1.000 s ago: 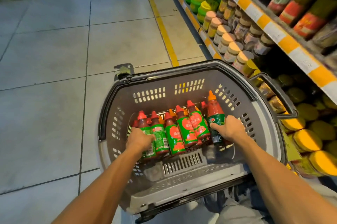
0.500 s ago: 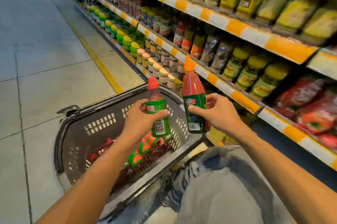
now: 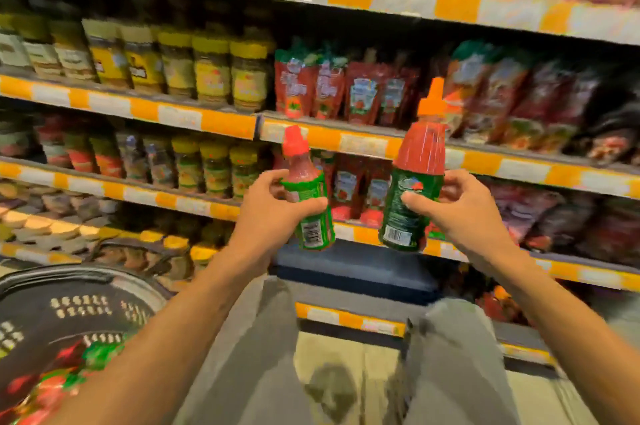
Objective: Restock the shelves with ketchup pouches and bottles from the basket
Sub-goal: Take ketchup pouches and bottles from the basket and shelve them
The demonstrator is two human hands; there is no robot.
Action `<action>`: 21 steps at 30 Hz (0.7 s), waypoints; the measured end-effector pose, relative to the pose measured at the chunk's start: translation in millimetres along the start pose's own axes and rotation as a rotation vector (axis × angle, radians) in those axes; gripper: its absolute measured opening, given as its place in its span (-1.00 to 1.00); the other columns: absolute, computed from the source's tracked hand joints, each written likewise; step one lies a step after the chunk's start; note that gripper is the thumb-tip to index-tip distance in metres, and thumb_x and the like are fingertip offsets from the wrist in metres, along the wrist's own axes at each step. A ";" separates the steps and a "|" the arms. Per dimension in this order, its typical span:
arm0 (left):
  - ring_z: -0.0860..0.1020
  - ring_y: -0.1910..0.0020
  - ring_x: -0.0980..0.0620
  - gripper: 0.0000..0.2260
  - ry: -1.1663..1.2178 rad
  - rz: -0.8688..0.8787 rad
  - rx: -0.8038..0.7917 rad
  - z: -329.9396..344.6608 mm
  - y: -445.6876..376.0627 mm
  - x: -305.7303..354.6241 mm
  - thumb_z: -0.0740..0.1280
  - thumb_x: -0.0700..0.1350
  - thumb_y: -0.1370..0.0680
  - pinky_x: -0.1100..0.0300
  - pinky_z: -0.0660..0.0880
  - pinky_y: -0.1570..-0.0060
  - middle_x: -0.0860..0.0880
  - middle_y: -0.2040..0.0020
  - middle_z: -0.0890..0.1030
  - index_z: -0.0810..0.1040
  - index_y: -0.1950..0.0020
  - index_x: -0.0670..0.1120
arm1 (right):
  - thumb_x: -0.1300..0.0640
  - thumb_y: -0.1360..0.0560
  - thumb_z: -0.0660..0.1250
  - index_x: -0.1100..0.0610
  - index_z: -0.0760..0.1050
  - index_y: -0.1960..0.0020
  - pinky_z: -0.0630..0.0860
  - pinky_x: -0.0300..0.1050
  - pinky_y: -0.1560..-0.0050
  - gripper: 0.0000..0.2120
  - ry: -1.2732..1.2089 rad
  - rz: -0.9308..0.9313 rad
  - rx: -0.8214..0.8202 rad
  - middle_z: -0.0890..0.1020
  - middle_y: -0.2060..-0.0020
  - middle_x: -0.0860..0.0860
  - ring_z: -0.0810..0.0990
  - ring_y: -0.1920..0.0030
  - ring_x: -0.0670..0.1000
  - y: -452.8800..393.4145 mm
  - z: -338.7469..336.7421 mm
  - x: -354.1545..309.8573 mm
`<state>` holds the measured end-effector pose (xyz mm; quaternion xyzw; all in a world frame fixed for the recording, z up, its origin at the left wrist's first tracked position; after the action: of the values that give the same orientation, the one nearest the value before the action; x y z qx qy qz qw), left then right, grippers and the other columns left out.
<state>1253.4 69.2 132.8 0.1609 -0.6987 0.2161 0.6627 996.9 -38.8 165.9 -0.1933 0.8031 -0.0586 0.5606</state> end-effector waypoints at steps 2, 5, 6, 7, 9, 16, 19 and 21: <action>0.63 -0.06 0.02 -0.41 -0.031 0.009 -0.090 45.8 -6.7 -2.6 0.66 -0.13 -0.30 0.07 0.59 -0.03 -0.06 -0.10 0.63 0.49 -0.25 -0.02 | -0.10 -0.22 0.63 0.04 0.51 -0.03 0.61 -0.02 0.03 -0.50 0.015 0.014 0.087 0.71 0.14 -0.12 0.68 0.14 -0.16 3.6 -40.7 18.0; 0.63 0.08 0.15 -0.50 -0.068 0.027 -0.214 106.0 -10.9 -14.2 0.67 -0.13 -0.26 0.28 0.53 0.15 0.02 0.02 0.64 0.46 -0.02 0.12 | -0.06 -0.25 0.64 -0.02 0.49 -0.02 0.56 -0.27 0.15 -0.54 0.031 0.041 0.199 0.70 0.13 -0.26 0.67 0.14 -0.23 14.6 -88.5 48.1; 0.63 0.09 0.14 -0.50 -0.078 0.018 -0.256 123.8 -11.6 -22.3 0.67 -0.15 -0.26 0.27 0.52 0.16 0.02 0.03 0.64 0.46 -0.02 0.12 | -0.08 -0.24 0.64 -0.04 0.50 -0.03 0.57 -0.30 0.17 -0.52 0.029 0.052 0.232 0.70 0.10 -0.27 0.68 0.11 -0.21 20.0 -100.6 59.0; 0.63 0.08 0.11 -0.49 -0.091 0.001 -0.300 140.7 -12.0 -32.3 0.67 -0.16 -0.27 0.25 0.51 0.15 0.02 0.02 0.64 0.47 -0.04 0.10 | -0.12 -0.22 0.64 -0.08 0.51 -0.04 0.56 -0.34 0.17 -0.52 0.027 0.069 0.262 0.70 0.08 -0.25 0.69 0.09 -0.19 26.0 -110.8 70.8; 0.62 0.07 0.07 -0.46 -0.122 -0.030 -0.382 170.6 -11.5 -55.3 0.67 -0.18 -0.27 0.23 0.50 0.14 0.01 0.00 0.64 0.49 -0.13 0.01 | -0.20 -0.18 0.61 -0.16 0.56 -0.02 0.59 -0.32 0.13 -0.53 0.029 0.113 0.321 0.72 0.06 -0.21 0.70 0.06 -0.15 38.7 -127.5 99.4; 0.65 0.03 -0.11 -0.48 -0.295 -0.102 -0.524 254.6 -13.5 -166.9 0.67 -0.24 -0.22 -0.08 0.57 -0.06 -0.05 0.03 0.67 0.48 -0.03 -0.01 | -0.19 -0.13 0.61 -0.08 0.55 -0.03 0.59 -0.20 0.07 -0.46 0.069 0.315 0.496 0.71 0.09 -0.21 0.69 0.08 -0.15 82.2 -154.4 224.2; 0.65 0.06 -0.02 -0.45 -0.376 -0.121 -0.566 284.9 -17.1 -219.1 0.69 -0.20 -0.19 0.03 0.58 0.01 0.02 0.05 0.66 0.45 0.02 0.08 | -0.06 -0.23 0.66 -0.13 0.52 -0.04 0.57 -0.35 0.15 -0.53 0.108 0.392 0.502 0.68 0.09 -0.29 0.67 0.08 -0.21 93.4 -153.9 279.4; 0.63 0.11 0.11 -0.45 -0.433 -0.120 -0.585 301.9 -23.3 -251.3 0.70 -0.14 -0.19 0.22 0.53 0.14 0.11 0.07 0.64 0.43 0.06 0.14 | 0.00 -0.26 0.66 -0.17 0.51 -0.03 0.53 -0.44 0.17 -0.55 0.134 0.430 0.492 0.67 0.09 -0.32 0.64 0.08 -0.28 96.7 -149.9 316.7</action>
<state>1024.2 -121.6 -123.9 0.0474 -0.8444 -0.0711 0.5288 740.9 -87.6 -87.5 0.1259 0.8222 -0.1437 0.5361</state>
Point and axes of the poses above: each hand's wrist, its own y-axis away from the middle knuckle, its own z-axis out of the palm, x = y × z, the point moved 5 cm from there along -y, towards the middle knuckle
